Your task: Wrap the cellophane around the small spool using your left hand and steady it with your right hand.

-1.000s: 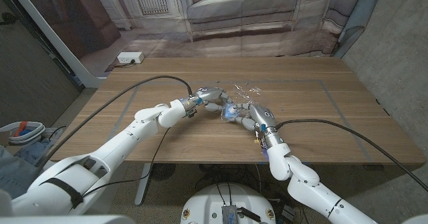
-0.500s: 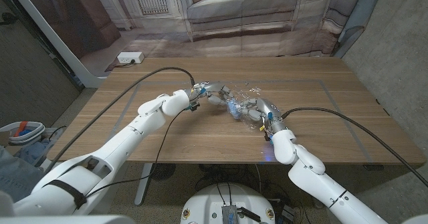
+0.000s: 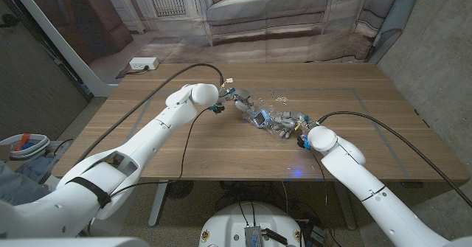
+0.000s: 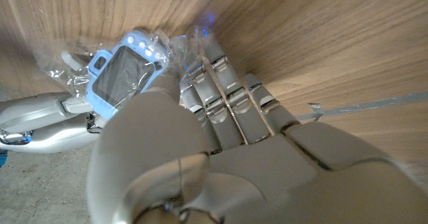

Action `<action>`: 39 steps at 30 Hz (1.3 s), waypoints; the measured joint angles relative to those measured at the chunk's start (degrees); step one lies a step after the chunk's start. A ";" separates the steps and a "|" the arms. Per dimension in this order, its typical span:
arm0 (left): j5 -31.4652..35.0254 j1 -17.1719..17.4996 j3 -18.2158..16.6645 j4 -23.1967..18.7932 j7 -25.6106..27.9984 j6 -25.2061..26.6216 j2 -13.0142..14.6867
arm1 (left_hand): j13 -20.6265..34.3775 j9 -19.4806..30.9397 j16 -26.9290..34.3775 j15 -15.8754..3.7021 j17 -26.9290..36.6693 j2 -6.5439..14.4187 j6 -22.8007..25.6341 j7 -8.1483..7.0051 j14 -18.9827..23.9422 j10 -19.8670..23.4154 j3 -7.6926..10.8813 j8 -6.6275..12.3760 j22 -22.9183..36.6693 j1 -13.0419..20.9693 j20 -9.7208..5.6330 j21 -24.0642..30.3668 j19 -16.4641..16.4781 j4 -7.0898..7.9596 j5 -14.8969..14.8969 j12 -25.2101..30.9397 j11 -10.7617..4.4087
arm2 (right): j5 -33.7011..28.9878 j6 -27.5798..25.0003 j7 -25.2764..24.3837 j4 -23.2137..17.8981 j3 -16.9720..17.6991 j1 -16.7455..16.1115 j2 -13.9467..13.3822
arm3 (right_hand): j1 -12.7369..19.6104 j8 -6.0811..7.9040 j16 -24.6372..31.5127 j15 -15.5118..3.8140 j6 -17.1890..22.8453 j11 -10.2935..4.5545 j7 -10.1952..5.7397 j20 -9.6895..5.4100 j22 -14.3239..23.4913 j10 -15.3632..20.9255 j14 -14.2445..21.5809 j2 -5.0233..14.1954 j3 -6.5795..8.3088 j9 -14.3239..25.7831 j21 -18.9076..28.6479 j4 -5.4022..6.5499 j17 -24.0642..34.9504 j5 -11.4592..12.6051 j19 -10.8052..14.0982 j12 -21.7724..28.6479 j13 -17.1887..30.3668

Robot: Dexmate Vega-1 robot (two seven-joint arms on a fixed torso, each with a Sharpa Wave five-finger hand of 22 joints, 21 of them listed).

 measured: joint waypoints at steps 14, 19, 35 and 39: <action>4.40 -4.69 3.90 0.92 -4.41 5.70 -1.67 | -0.04 0.12 -1.13 1.44 0.26 -0.44 0.64 -0.63 1.68 2.69 -0.23 1.12 -0.01 -0.44 0.34 0.23 1.26 1.81 -0.02 4.60 1.55 | 7.12 -15.89 6.02 -1.26 1.00 6.80 -0.81 | 1.20 1.55 -1.97 0.03 7.36 0.83 3.87 0.09 -1.95 8.59 -1.68 1.20 5.12 0.17 -4.37 0.65 -6.45 -1.38 0.29 4.84 1.00; 9.45 -5.15 5.56 -0.50 -3.45 6.80 -1.31 | -0.89 3.04 -3.03 1.86 0.26 0.47 0.73 -0.71 -2.07 -0.99 -0.09 2.35 -0.01 -3.17 1.85 -0.74 -0.33 2.91 -0.43 4.08 1.22 | 9.36 -19.86 6.91 -0.83 1.60 8.58 -0.61 | 0.65 1.55 -3.81 0.02 7.75 1.26 4.27 0.09 -3.89 8.25 -2.28 1.76 6.82 0.17 -6.15 1.39 -8.66 -1.38 0.29 5.32 0.13; 31.14 -0.56 10.04 -14.92 -0.26 7.69 4.25 | -4.55 -0.38 -4.82 8.47 1.06 0.35 -14.35 6.83 -34.90 -34.08 -0.48 -10.13 0.81 -9.43 5.75 -4.53 -17.33 5.03 -0.17 -13.24 2.04 | 14.24 -26.69 6.98 -1.59 0.59 10.83 -3.31 | -4.01 -0.85 -6.49 0.34 -0.41 2.99 3.96 0.29 -6.73 -6.03 -5.68 -0.65 8.70 0.44 -8.59 0.75 -7.69 -1.43 -0.76 -0.87 0.27; 34.10 1.03 9.63 -17.38 0.61 7.35 4.99 | -4.87 -0.40 -4.66 9.02 1.06 -0.08 -16.47 6.94 -36.98 -37.26 -0.66 -11.24 0.81 -9.86 6.35 -4.55 -18.30 5.16 -0.17 -15.30 2.39 | 14.28 -26.96 6.39 -2.58 -0.48 10.84 -4.55 | -4.56 -1.30 -7.28 0.26 -3.14 3.67 3.43 0.71 -7.55 -10.01 -6.55 -1.20 8.45 0.70 -9.20 0.36 -7.36 -1.82 -1.17 -1.91 0.43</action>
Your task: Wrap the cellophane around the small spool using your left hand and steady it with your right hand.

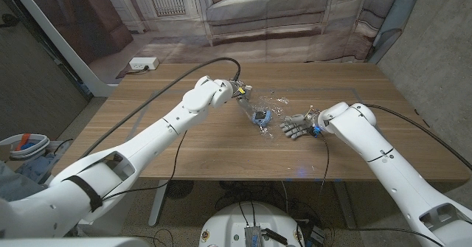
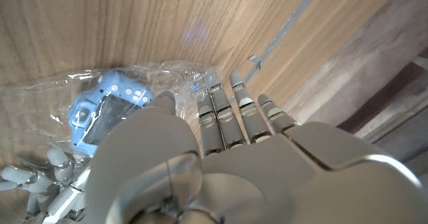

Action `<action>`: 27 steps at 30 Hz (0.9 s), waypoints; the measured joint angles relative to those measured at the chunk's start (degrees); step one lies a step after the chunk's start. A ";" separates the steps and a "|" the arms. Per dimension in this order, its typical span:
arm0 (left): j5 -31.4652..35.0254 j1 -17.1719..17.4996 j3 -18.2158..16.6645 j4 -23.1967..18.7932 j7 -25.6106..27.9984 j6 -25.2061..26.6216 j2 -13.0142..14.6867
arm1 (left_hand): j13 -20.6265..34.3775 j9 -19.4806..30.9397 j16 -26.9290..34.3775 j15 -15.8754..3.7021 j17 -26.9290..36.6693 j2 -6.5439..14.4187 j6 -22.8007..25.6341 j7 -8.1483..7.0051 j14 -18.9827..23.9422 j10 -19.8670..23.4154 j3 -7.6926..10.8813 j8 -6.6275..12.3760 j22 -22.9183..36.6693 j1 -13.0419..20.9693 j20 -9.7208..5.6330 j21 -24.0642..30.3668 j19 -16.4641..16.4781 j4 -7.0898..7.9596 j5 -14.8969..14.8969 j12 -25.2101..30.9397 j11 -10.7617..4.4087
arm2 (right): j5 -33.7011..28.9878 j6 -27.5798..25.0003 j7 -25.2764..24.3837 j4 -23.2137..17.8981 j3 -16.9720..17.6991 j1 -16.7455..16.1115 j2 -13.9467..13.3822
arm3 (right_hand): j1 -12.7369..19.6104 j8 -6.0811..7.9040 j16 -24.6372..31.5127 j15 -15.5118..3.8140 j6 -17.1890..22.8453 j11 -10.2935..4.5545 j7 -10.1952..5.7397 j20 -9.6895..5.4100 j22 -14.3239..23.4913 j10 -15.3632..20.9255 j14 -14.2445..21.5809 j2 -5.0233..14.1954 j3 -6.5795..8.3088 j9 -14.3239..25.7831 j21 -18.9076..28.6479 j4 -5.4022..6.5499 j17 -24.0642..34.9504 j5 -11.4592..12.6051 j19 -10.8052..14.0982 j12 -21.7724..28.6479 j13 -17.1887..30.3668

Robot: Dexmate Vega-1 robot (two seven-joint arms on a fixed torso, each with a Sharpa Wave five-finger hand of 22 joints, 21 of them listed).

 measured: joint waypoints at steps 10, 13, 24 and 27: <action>3.18 4.60 -3.09 -5.75 -0.48 -1.36 0.98 | -1.39 0.07 0.00 2.29 0.00 -2.46 -7.85 0.57 -8.16 -14.24 -2.62 -3.39 0.00 -2.47 6.48 0.77 -0.68 -0.22 0.45 -4.57 2.45 | -2.61 -0.43 -2.61 -2.75 -3.79 0.29 -3.03 | -4.36 0.00 -1.59 0.84 -9.90 -1.08 0.62 0.38 -0.33 -9.48 -1.99 -1.83 -1.13 0.03 -0.61 -0.48 1.80 -0.50 -3.20 -0.87 0.28; 3.62 4.60 -3.09 -5.75 -0.53 -1.66 0.98 | -2.21 0.17 -0.46 3.02 -0.10 -2.87 -13.27 1.28 -13.39 -19.33 -3.39 -4.55 0.00 -2.87 6.68 0.55 -3.00 -0.39 0.87 -4.57 3.51 | -2.61 -0.43 -2.61 -3.62 -5.51 0.67 -4.17 | -6.64 0.00 -5.33 5.46 -15.39 -2.28 1.84 2.40 -3.63 -14.27 -13.33 -2.00 -1.73 -0.13 -4.51 -1.12 3.99 -0.49 -11.98 -0.87 0.28; -0.62 7.95 -5.91 -6.10 -3.43 -2.50 -0.36 | -6.61 -0.34 -0.22 6.81 -1.48 -5.17 -34.36 7.34 -21.90 -30.17 -6.58 -5.32 -0.43 -5.14 7.84 0.74 -6.04 -1.16 1.33 -4.57 10.41 | -8.29 0.22 -4.84 -6.10 -11.22 1.08 -7.11 | -10.38 0.00 -9.80 10.16 -29.63 11.74 7.91 9.54 -10.00 -40.51 -45.93 -4.05 -1.84 -0.95 -18.70 -4.15 1.17 0.68 -40.18 -1.04 -0.06; -3.24 8.08 -6.73 -5.10 -5.40 -2.66 -1.02 | -7.76 -0.53 -0.22 8.24 -1.76 -6.12 -38.59 7.93 -22.52 -31.78 -7.81 -5.42 -0.48 -5.79 8.40 0.77 -5.48 -1.10 1.40 -4.57 12.44 | -9.72 0.22 -4.98 -6.50 -12.31 1.27 -7.47 | -11.10 0.00 -9.46 18.26 -32.66 13.93 9.30 13.98 -11.55 -42.72 -56.88 -4.77 -2.14 -0.97 -21.21 -4.52 -0.02 1.18 -47.21 -1.05 -0.32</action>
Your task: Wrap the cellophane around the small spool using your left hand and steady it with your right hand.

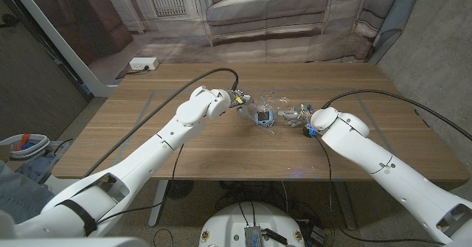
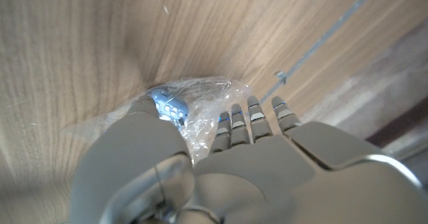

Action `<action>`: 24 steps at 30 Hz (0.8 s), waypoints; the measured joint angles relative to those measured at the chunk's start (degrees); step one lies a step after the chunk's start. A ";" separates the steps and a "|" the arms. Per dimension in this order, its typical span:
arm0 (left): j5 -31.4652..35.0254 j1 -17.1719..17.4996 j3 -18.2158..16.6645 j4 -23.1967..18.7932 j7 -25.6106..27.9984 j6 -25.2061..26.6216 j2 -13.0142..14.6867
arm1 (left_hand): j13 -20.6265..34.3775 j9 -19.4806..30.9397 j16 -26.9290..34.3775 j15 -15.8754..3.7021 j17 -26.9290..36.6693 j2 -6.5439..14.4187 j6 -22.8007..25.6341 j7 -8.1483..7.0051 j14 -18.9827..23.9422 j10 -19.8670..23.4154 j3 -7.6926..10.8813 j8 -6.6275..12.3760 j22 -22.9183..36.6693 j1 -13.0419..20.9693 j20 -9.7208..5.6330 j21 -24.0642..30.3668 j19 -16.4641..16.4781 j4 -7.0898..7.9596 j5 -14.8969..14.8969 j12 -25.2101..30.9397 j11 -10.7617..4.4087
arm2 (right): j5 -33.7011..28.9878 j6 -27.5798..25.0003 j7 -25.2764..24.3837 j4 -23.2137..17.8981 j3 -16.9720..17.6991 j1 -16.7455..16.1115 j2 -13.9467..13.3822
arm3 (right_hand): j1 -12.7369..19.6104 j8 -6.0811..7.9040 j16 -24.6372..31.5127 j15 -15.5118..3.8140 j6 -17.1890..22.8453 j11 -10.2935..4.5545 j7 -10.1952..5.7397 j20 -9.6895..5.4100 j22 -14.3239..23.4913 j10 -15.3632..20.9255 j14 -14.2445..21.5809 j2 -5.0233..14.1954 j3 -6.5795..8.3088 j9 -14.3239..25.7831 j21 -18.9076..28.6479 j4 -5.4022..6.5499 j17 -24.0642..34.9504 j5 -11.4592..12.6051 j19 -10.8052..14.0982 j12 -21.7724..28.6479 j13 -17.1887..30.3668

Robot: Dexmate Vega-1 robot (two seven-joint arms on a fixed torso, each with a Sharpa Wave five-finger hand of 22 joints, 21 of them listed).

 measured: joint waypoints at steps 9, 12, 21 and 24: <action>-5.67 0.00 -0.73 0.81 -2.65 -0.13 -0.27 | -1.38 0.00 0.45 -0.05 0.00 -1.11 1.15 -1.66 0.06 0.44 -0.80 1.35 -0.22 -0.38 -0.01 0.00 0.00 0.23 0.79 0.49 -0.49 | -1.00 -0.73 0.68 -1.13 -1.83 0.51 -0.80 | -5.83 -1.05 0.31 4.79 -18.08 3.20 4.30 4.54 -0.63 -10.78 -12.08 -2.66 -2.60 -0.53 -7.27 1.57 -2.99 1.49 -8.84 -0.09 -0.31; -6.78 0.26 -1.82 1.51 -2.68 0.02 0.11 | -1.73 0.00 0.42 -0.43 0.00 -0.56 1.14 -1.67 -1.02 -0.24 -0.80 1.35 -0.22 -0.93 -0.01 0.00 0.00 0.24 0.81 0.49 -1.08 | -1.58 -1.25 1.29 -1.64 -1.60 -0.05 -0.83 | -7.36 -1.00 0.52 5.11 -22.62 2.98 4.10 5.32 -0.60 -14.48 -14.88 -3.28 -3.35 -0.54 -8.83 1.95 -3.33 2.10 -10.20 -0.26 -0.55; -9.65 1.40 -3.47 0.41 0.39 0.73 1.03 | -2.54 0.00 0.12 -1.31 0.00 -0.56 0.94 -1.86 -4.27 -1.64 -1.27 1.57 -0.22 -0.91 -0.52 -0.56 -2.39 0.24 1.15 0.49 -3.38 | -2.10 1.33 -0.34 -3.67 1.33 -3.85 -0.38 | -8.73 0.73 0.46 5.02 -21.48 1.81 0.88 6.17 -0.34 -19.41 -19.73 -3.44 -4.12 -0.53 -11.23 2.08 -3.59 3.03 -12.89 -0.26 -0.41; -10.70 2.15 -4.83 -0.89 2.09 1.18 1.54 | -2.58 0.01 0.22 -2.19 0.00 -0.01 1.78 -2.06 -3.79 -0.57 -1.27 1.81 -0.22 -1.44 -0.53 -0.56 -2.40 0.24 1.15 1.12 -4.59 | -2.24 4.24 -1.98 -4.29 3.20 -6.11 0.20 | -8.78 1.19 0.76 5.00 -20.25 1.70 0.27 6.40 -0.31 -19.53 -19.71 -3.38 -4.27 -0.53 -11.22 1.92 -3.77 3.48 -11.75 0.02 -0.37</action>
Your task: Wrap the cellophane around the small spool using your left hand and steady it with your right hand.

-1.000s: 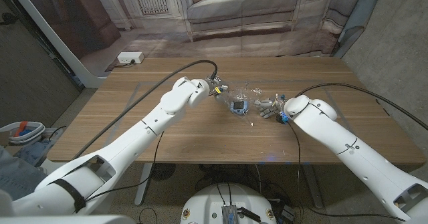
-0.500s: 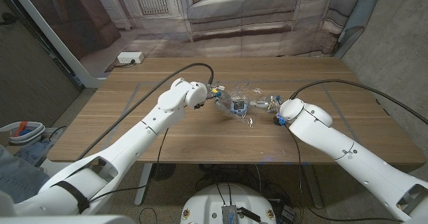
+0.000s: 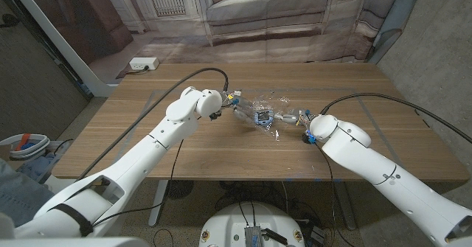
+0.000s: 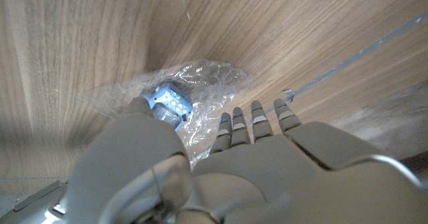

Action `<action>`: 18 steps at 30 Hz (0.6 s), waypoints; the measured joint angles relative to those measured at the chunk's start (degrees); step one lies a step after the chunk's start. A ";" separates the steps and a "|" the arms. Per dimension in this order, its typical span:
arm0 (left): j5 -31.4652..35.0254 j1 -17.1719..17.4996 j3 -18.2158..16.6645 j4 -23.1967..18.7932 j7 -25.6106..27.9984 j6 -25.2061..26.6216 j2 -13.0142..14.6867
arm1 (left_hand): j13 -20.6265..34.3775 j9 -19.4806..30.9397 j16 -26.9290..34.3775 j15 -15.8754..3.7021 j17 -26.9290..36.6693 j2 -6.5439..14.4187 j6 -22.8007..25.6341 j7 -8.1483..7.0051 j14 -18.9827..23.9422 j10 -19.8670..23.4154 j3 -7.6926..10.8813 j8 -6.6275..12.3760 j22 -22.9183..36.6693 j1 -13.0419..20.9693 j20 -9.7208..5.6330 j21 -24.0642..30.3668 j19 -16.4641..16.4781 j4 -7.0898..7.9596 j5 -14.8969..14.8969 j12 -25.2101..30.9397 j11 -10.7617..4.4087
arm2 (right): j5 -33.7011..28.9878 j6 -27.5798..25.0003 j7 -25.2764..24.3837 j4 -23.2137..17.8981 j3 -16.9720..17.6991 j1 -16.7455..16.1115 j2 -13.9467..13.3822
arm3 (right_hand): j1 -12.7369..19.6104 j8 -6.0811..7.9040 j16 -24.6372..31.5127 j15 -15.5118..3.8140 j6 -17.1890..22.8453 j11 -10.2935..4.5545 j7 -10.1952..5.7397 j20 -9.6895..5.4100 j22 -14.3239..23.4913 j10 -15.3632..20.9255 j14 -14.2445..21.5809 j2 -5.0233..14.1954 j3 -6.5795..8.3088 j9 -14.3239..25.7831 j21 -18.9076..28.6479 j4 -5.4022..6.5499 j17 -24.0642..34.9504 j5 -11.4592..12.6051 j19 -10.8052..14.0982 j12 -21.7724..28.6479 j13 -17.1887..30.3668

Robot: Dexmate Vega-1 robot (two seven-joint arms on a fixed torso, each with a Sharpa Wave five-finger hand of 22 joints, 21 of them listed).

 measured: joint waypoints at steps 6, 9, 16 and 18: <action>-2.22 1.41 -2.19 -1.96 3.14 0.84 0.43 | -0.26 0.00 1.05 -0.83 0.01 0.76 2.83 -0.66 2.71 2.36 -0.24 0.78 0.00 0.65 0.08 0.84 2.28 -0.24 0.32 1.06 -1.43 | -0.89 6.43 -3.02 -0.69 2.67 -3.81 0.76 | 0.12 0.18 1.04 -0.48 1.89 -1.30 -0.66 -0.16 0.18 2.19 3.44 -0.12 -0.31 0.01 0.94 -0.32 -0.09 0.95 6.68 1.35 0.00; -3.18 2.73 -3.44 -3.21 5.62 1.11 0.69 | -0.26 0.00 1.50 -1.93 0.01 2.23 5.01 -1.11 4.90 4.45 0.22 1.58 0.00 2.15 -0.24 1.34 4.00 -0.97 0.32 1.60 -2.55 | -2.36 10.55 -5.41 -0.69 3.47 -5.93 0.81 | 0.91 0.38 1.48 -1.47 3.74 -2.19 -1.68 -0.22 0.19 4.52 6.24 -0.85 -0.20 0.01 1.86 -1.38 -0.35 1.60 11.30 2.35 0.00; -3.99 6.80 -6.06 -4.00 14.92 -2.10 2.25 | -0.26 0.00 1.56 -6.47 -0.49 1.64 10.28 -5.31 8.67 8.97 1.52 2.45 0.01 8.86 -3.39 1.63 4.98 -5.04 0.32 2.09 -7.55 | -7.10 21.32 -12.52 0.99 4.07 -9.74 0.97 | 6.49 0.38 1.92 -4.37 5.48 -4.52 -3.43 -0.30 -0.08 8.04 10.57 -0.21 1.05 0.01 3.54 -4.21 -0.35 3.16 21.67 3.16 0.00; -4.09 7.62 -6.62 -4.00 17.78 -3.56 2.73 | -0.26 0.01 1.56 -7.39 -0.54 1.22 10.82 -6.69 8.81 9.41 1.81 2.45 0.01 10.09 -4.05 1.16 4.40 -5.81 0.32 2.09 -9.01 | -9.56 25.99 -15.53 2.44 3.86 -10.84 0.98 | 8.38 0.38 1.92 -5.02 5.56 -4.77 -3.79 -0.26 -0.08 8.29 11.23 -0.02 1.62 0.01 4.03 -5.12 -0.35 3.66 24.32 3.16 0.00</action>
